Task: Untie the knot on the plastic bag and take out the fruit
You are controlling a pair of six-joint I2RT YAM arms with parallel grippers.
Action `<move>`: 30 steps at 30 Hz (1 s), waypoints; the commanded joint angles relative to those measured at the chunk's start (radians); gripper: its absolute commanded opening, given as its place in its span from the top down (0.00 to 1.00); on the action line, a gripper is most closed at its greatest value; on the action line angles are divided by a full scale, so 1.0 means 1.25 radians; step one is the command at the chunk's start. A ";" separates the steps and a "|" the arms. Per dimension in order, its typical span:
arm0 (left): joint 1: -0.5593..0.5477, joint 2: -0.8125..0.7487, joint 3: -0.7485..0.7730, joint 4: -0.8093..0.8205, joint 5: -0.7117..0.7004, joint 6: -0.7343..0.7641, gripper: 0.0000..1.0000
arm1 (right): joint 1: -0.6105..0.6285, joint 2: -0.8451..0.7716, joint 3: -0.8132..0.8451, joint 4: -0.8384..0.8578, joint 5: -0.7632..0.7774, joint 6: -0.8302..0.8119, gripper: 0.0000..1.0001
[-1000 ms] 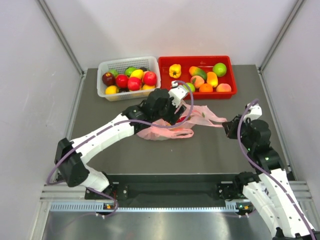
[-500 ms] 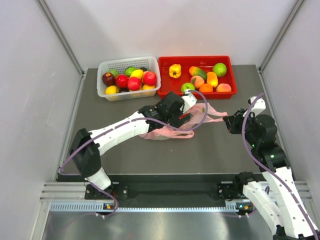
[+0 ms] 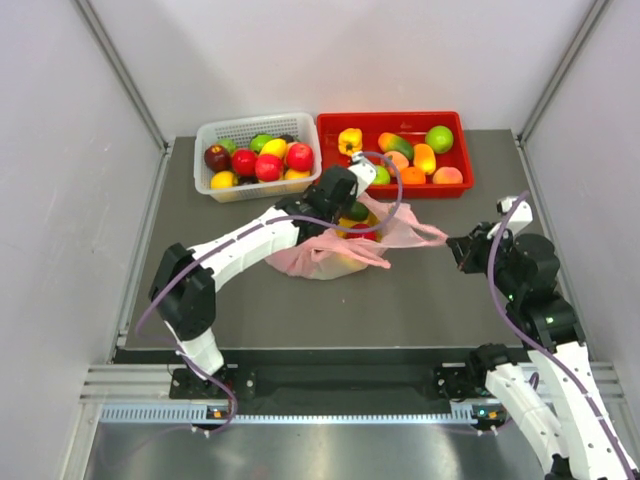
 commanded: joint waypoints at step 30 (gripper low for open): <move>-0.138 -0.424 -0.218 0.057 0.008 -0.158 1.00 | -0.008 0.199 -0.067 0.166 -0.018 0.025 1.00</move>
